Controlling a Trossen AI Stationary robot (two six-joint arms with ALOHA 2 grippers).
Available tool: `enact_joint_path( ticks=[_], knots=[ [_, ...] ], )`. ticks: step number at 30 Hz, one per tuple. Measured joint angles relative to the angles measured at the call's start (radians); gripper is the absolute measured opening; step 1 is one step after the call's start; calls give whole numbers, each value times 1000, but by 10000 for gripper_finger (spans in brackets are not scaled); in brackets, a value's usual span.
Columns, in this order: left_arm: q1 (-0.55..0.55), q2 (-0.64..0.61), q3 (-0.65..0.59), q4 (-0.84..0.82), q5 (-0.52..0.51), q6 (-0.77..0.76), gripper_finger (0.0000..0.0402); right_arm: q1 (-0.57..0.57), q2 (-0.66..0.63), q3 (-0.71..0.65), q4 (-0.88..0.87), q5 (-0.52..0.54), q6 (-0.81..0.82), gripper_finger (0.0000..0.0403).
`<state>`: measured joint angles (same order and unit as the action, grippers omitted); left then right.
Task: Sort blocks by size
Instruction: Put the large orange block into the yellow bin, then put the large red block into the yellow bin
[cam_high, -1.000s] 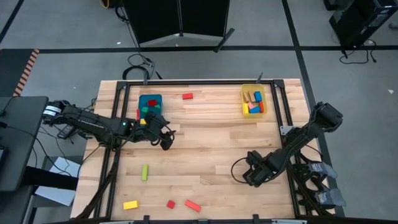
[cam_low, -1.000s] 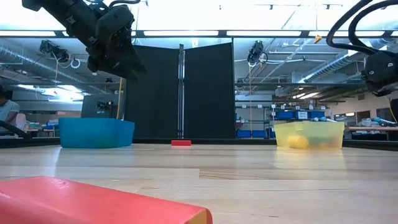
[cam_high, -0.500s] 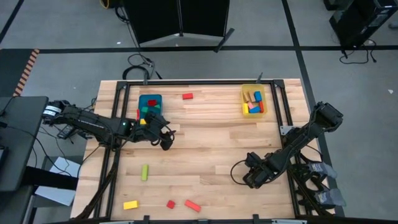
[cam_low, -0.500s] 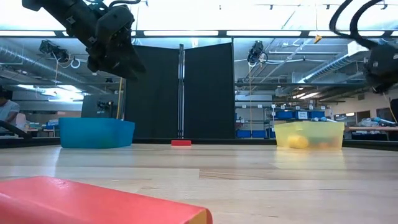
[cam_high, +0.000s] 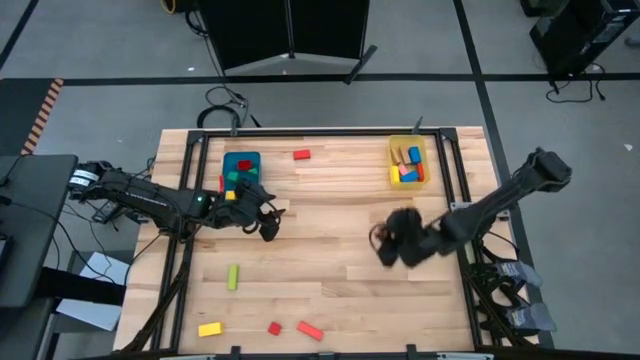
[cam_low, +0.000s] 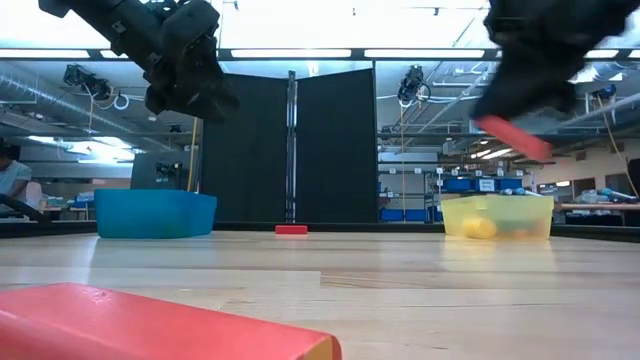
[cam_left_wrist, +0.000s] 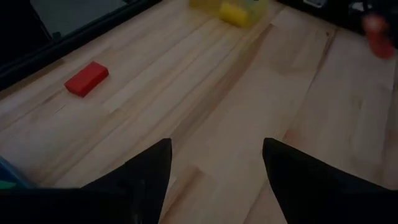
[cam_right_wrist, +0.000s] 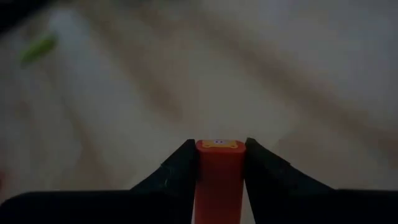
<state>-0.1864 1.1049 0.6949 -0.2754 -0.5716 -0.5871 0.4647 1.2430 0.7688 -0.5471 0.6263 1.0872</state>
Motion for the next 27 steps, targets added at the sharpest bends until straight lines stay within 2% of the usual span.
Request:
enact_joint_path(
  ticks=[6,9,12,16,22,24,27],
  knots=[
    [0,0,0,-1,0,-29,259,-269,-188,0,-21,212,-271,115],
    [0,0,0,-3,1,-55,259,-441,-253,1,-33,248,-357,115],
    [0,0,0,-3,2,-79,259,-610,-278,2,-36,226,-440,115],
    [0,0,0,-1,2,-85,259,-799,-250,2,-66,162,-497,115],
    [0,0,0,-1,2,-102,259,-986,-126,2,-71,74,-523,117],
    [0,0,0,-5,2,-102,259,-1023,-79,1,-52,36,-546,140],
    [0,0,0,-6,4,-105,259,-1051,-28,1,-5,-7,-572,195]
  ],
)
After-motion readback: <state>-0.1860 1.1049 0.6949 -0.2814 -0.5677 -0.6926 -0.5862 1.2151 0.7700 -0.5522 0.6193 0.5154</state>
